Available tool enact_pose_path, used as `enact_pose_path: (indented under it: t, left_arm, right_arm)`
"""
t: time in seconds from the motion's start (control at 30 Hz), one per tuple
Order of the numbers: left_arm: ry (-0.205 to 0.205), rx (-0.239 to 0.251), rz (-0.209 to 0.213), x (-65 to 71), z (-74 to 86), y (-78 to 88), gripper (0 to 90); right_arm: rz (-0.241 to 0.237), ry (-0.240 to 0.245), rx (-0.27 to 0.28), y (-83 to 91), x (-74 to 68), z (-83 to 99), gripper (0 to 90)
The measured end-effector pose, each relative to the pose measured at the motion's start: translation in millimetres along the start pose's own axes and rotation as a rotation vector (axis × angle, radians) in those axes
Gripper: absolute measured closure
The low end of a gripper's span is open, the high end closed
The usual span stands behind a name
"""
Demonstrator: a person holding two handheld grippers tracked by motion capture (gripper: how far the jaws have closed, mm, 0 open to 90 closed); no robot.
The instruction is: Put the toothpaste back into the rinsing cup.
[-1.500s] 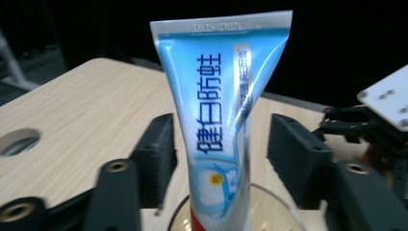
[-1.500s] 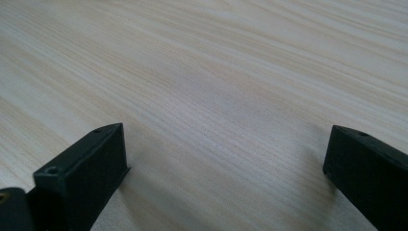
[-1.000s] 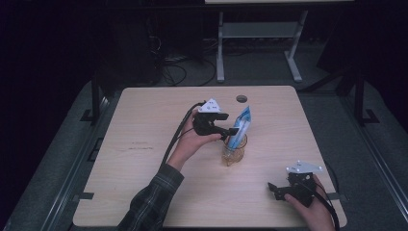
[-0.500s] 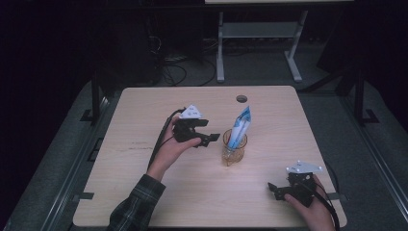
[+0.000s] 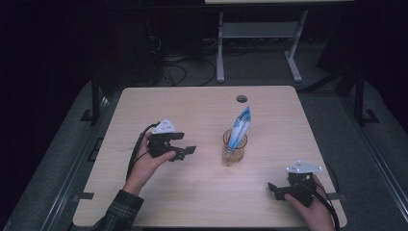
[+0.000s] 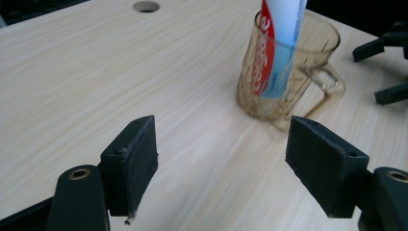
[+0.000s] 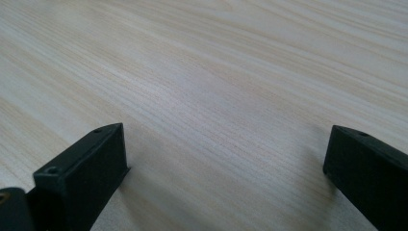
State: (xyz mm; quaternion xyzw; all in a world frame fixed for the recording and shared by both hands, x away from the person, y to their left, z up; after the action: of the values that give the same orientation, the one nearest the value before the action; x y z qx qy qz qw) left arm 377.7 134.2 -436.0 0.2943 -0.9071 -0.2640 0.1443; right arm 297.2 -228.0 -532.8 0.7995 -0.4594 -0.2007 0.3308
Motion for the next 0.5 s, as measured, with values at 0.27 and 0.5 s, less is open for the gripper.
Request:
enact_pose_path:
  t: [0.27, 0.5]
  left_arm:
    - [0.036, -0.023, -0.05, -9.3, 38.2, 28.4, 25.6]
    - [0.074, -0.068, -0.101, -17.3, 77.8, 45.7, 25.6]
  right_arm:
    - [0.002, 0.001, 0.0, -0.1, 0.1, 0.0, 0.7]
    - [0.002, 0.0, 0.0, -0.1, 0.1, 0.0, 0.7]
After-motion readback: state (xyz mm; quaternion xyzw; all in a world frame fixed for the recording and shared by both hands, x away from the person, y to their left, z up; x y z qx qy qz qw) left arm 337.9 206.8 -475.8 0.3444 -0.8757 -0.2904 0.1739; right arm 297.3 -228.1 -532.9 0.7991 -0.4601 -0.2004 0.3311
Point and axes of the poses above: each handheld gripper's, and its own axes: y roughly backward along the jaws, z roughly out of its underside, x roughly to its right, the point moved 7 cm from there along -y, roughly forward along the jaws, and after that the axes turned 1 degree about y, right-handed, at the moved point
